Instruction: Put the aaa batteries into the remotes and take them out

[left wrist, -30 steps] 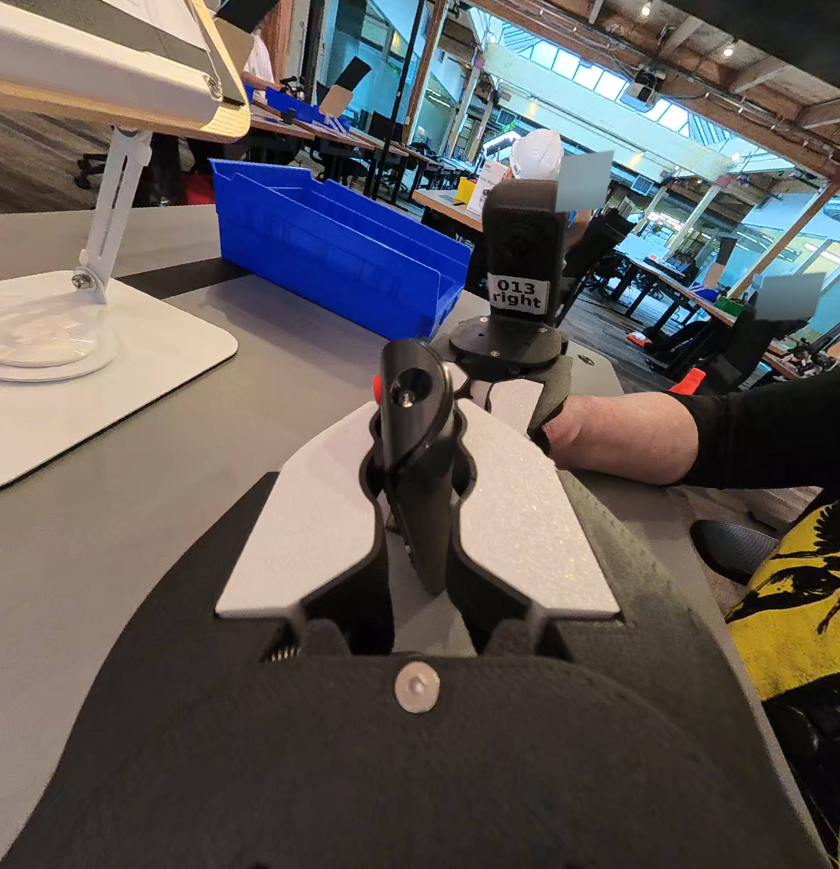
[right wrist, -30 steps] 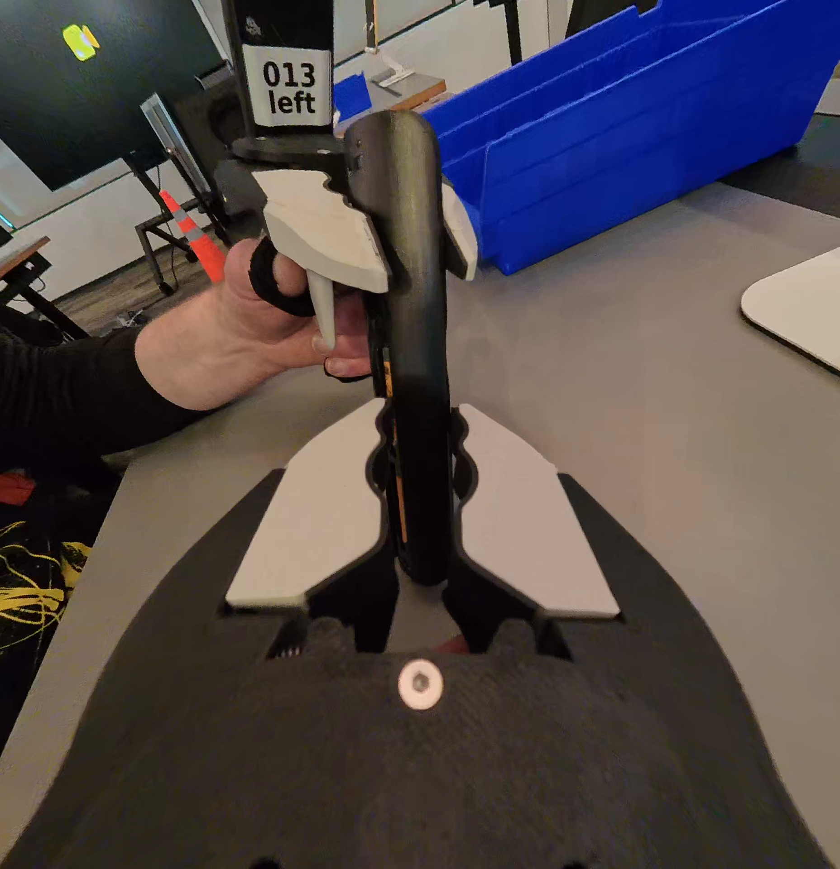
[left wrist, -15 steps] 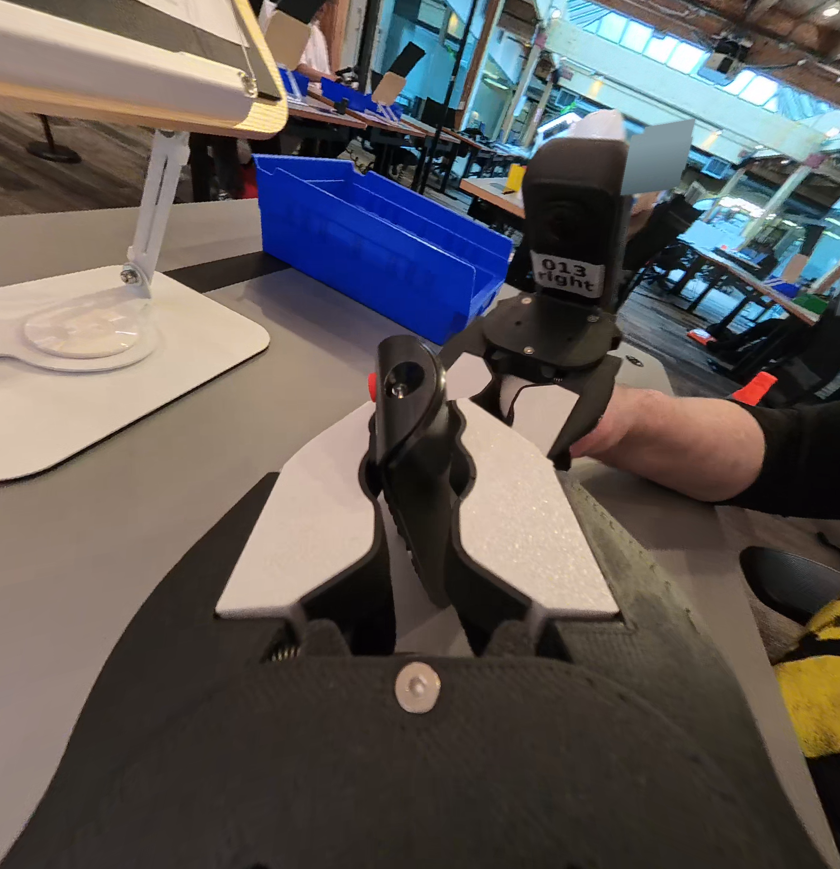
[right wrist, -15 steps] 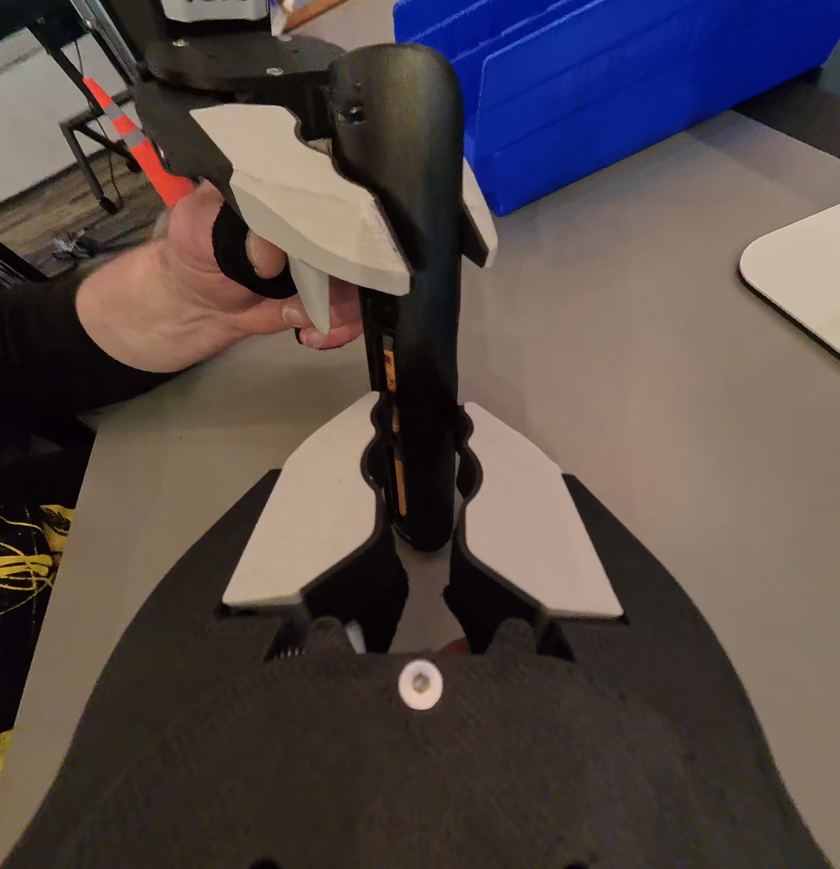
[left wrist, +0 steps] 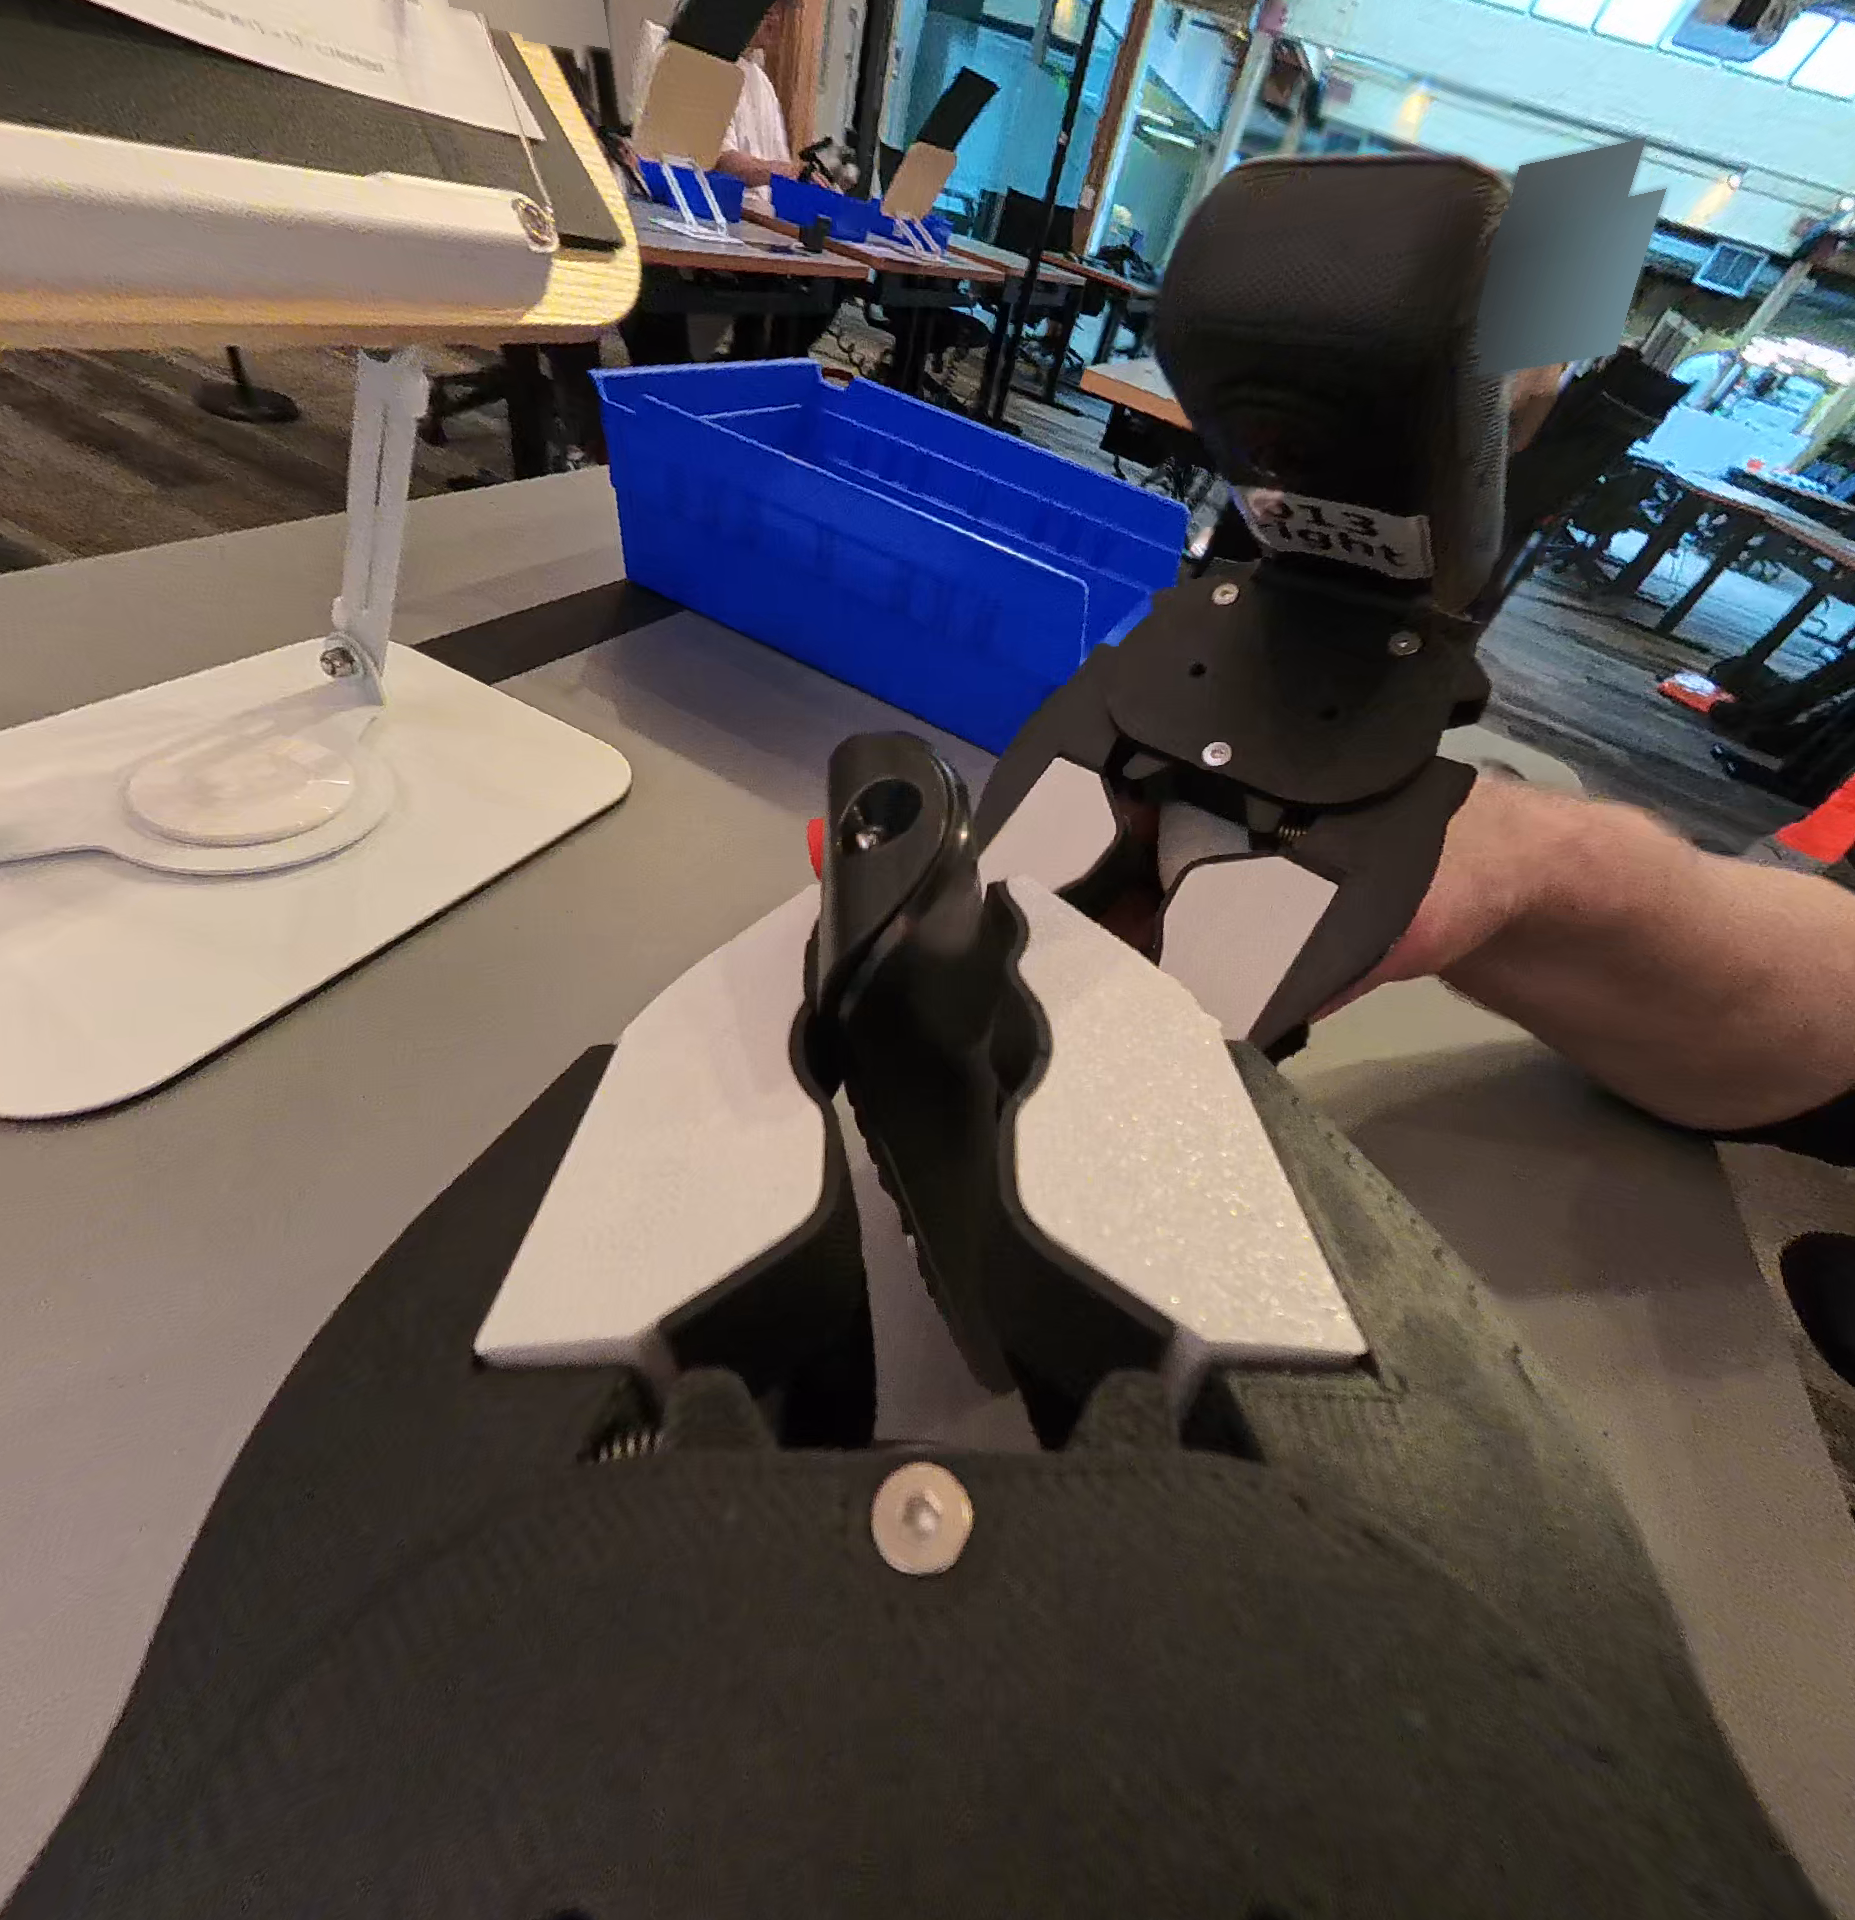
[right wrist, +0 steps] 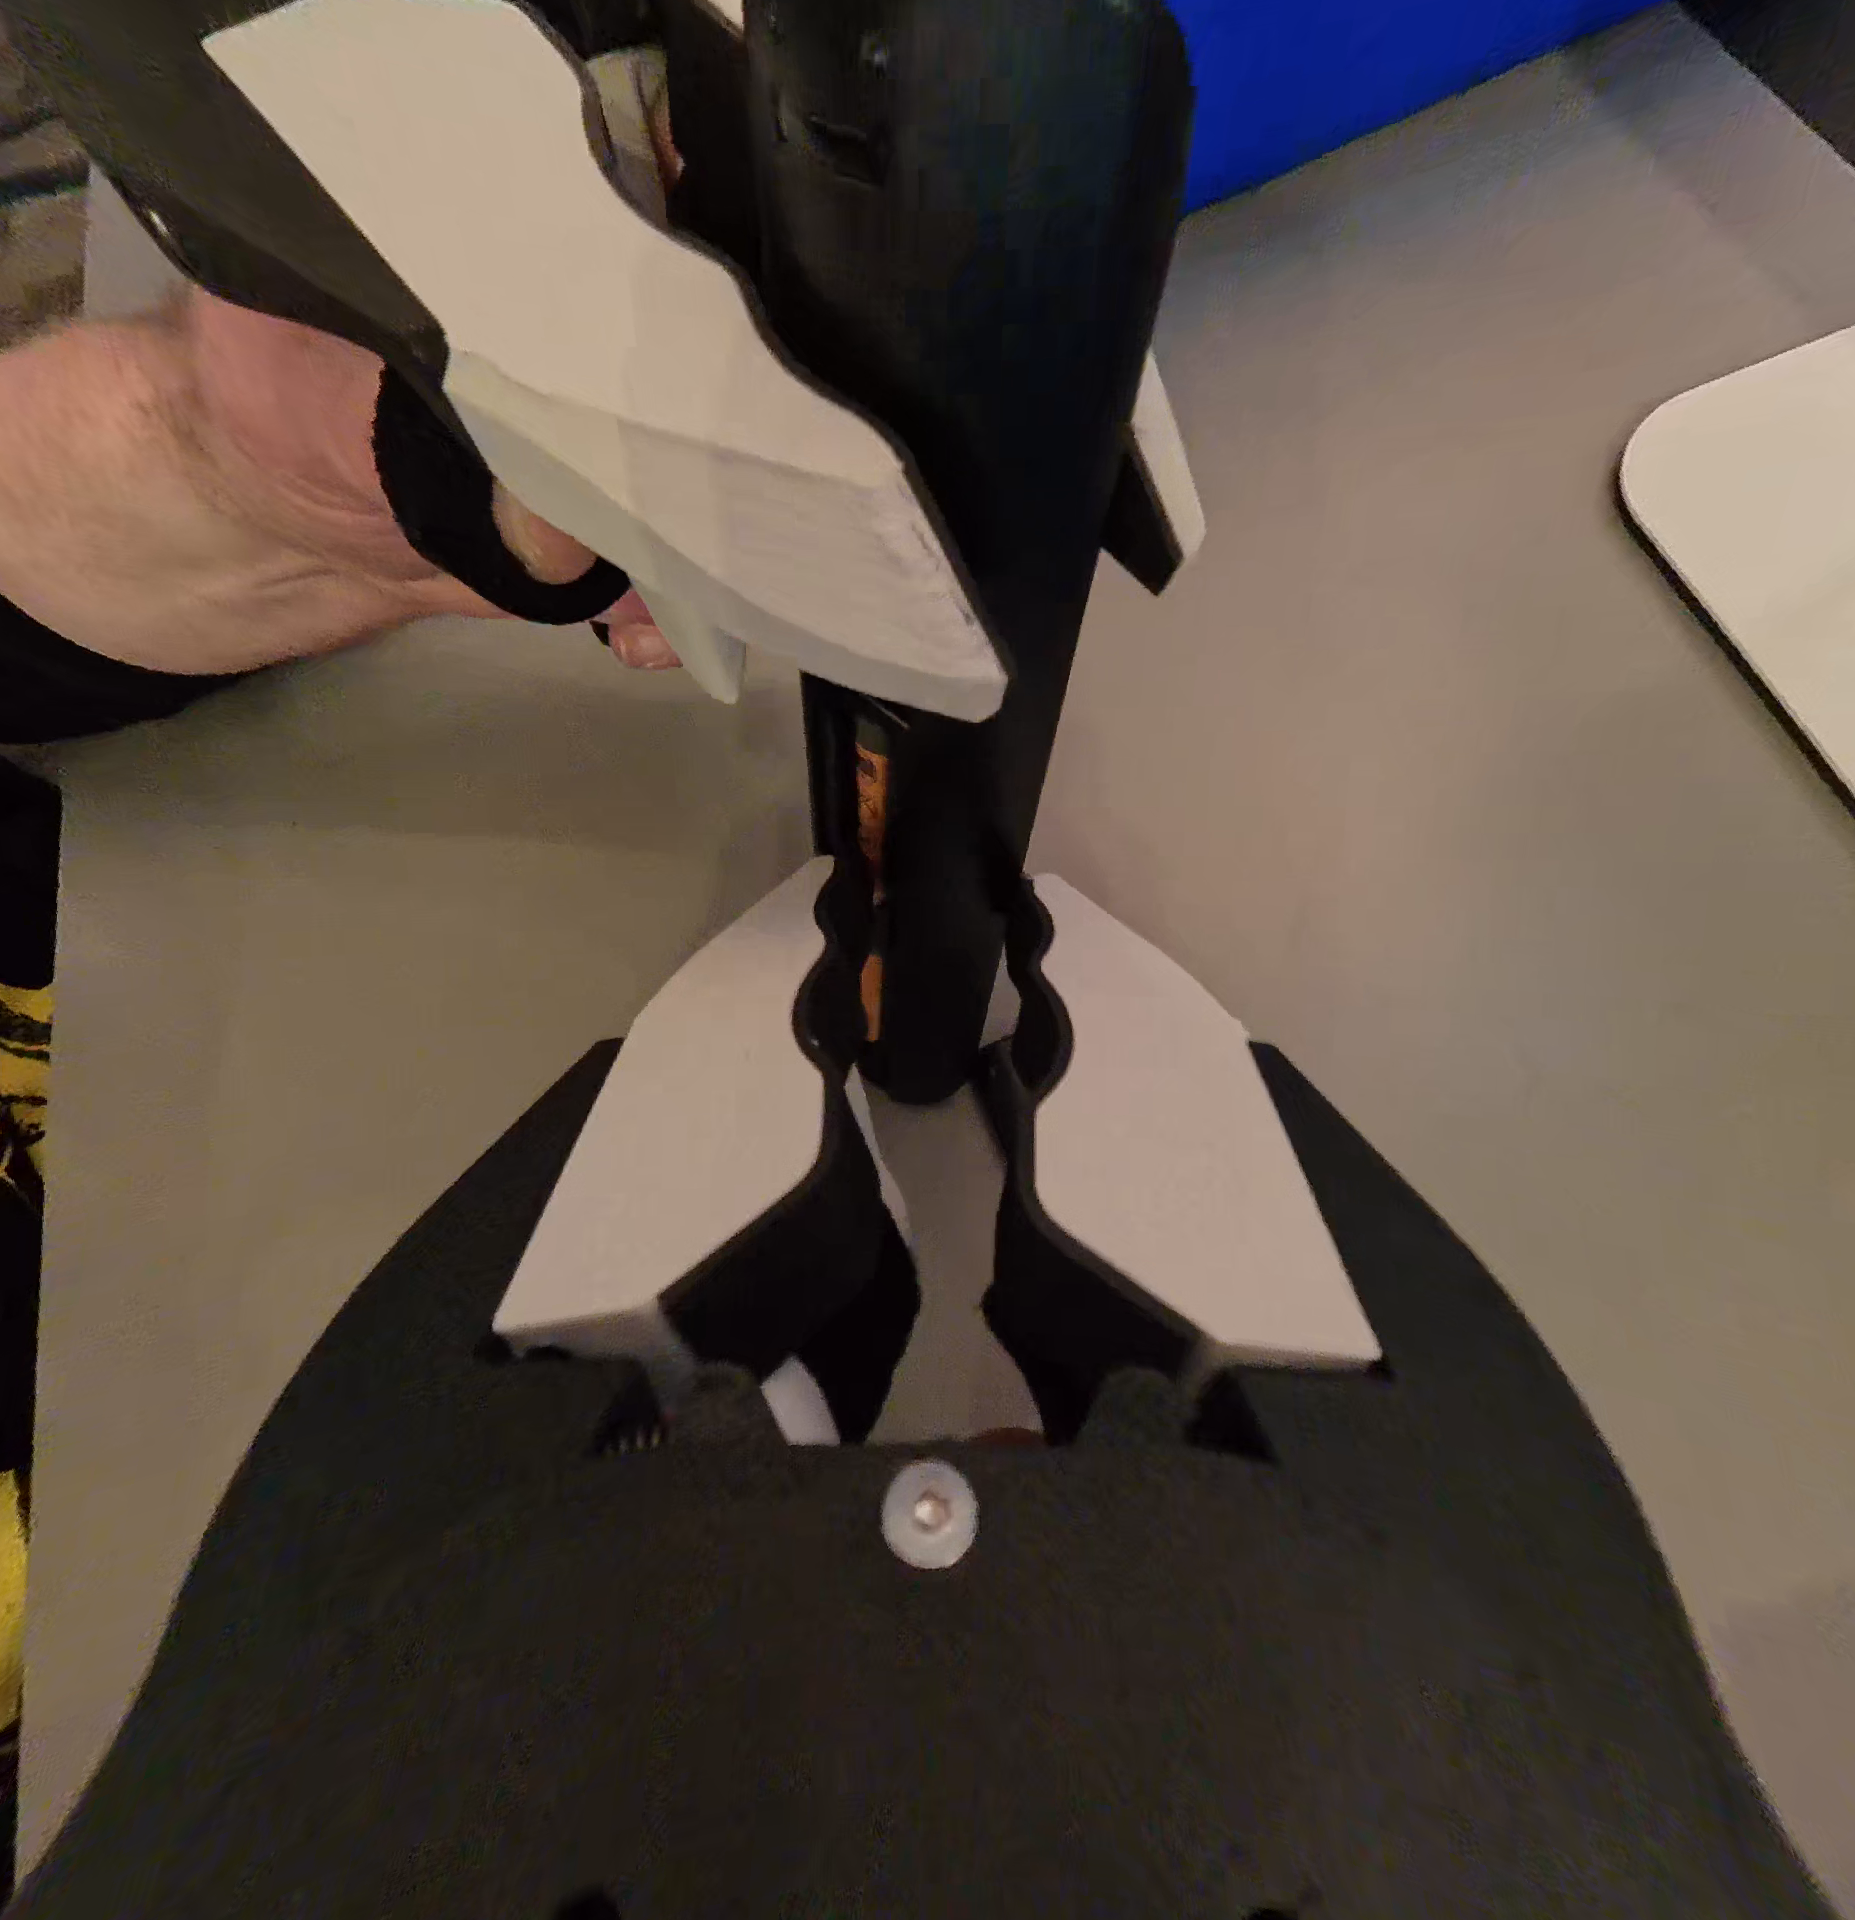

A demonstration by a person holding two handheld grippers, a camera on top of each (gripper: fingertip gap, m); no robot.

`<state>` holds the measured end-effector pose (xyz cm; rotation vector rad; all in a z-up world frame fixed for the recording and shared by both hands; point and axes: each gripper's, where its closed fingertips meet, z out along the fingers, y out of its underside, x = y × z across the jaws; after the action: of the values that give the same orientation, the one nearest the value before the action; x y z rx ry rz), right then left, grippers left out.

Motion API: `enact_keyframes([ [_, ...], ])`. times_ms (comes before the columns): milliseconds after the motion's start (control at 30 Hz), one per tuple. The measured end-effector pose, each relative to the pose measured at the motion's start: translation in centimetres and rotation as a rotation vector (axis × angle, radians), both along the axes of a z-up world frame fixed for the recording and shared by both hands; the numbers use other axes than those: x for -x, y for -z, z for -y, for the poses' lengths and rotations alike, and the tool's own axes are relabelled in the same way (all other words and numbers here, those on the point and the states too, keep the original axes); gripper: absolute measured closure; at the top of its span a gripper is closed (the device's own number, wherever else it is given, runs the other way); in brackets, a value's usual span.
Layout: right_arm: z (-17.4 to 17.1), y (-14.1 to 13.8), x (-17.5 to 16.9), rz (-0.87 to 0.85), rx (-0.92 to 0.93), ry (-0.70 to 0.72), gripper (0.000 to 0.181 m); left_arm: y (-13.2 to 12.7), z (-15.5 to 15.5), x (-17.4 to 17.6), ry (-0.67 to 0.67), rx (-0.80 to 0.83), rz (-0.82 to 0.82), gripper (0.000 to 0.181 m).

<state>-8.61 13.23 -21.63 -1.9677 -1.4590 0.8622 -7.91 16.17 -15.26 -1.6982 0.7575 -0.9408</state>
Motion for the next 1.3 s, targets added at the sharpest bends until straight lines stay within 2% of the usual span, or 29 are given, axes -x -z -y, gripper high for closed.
enact_keyframes([
  [200, -0.1, 0.3, -0.1, 0.127, 0.015, 0.009, 0.154, 0.3, -0.5, 0.2, -0.024, 0.017, -0.002, 0.156],
  [300, -0.4, 0.5, 0.0, 0.201, -0.083, 0.026, 0.156, 0.1, -0.9, 0.7, -0.058, -0.002, 0.012, 0.156],
  [400, -0.3, 0.3, 0.5, 0.043, -0.044, 0.076, 0.157, -0.1, -0.3, 0.7, -0.049, -0.059, -0.017, 0.156],
  [500, 0.2, 0.0, -0.2, 0.011, -0.080, 0.096, 0.160, -0.2, -0.3, 0.4, -0.052, -0.071, -0.027, 0.155],
  [633, -0.1, -2.7, -1.0, -0.144, -0.027, 0.133, 0.155, 0.1, -0.9, 1.0, -0.077, -0.038, 0.000, 0.155],
  [733, -0.5, -1.1, -1.7, -0.069, -0.026, 0.152, 0.154, 0.1, -1.0, 0.8, -0.085, -0.028, 0.015, 0.156],
  [833, 0.1, -0.2, -1.5, -0.055, 0.018, 0.135, 0.142, 0.2, -1.4, 1.0, -0.096, -0.012, 0.024, 0.155],
  [1000, 0.5, 2.3, -1.4, 0.013, 0.090, 0.115, 0.147, 0.5, -1.8, 1.5, -0.108, 0.017, 0.057, 0.155],
  [1100, 0.6, 3.6, -1.1, 0.056, 0.086, 0.099, 0.157, 0.6, -1.8, 1.4, -0.107, 0.021, 0.062, 0.155],
  [1300, 0.6, 3.9, -1.0, 0.077, 0.096, 0.087, 0.159, 0.8, -2.0, 1.7, -0.110, 0.041, 0.103, 0.154],
])
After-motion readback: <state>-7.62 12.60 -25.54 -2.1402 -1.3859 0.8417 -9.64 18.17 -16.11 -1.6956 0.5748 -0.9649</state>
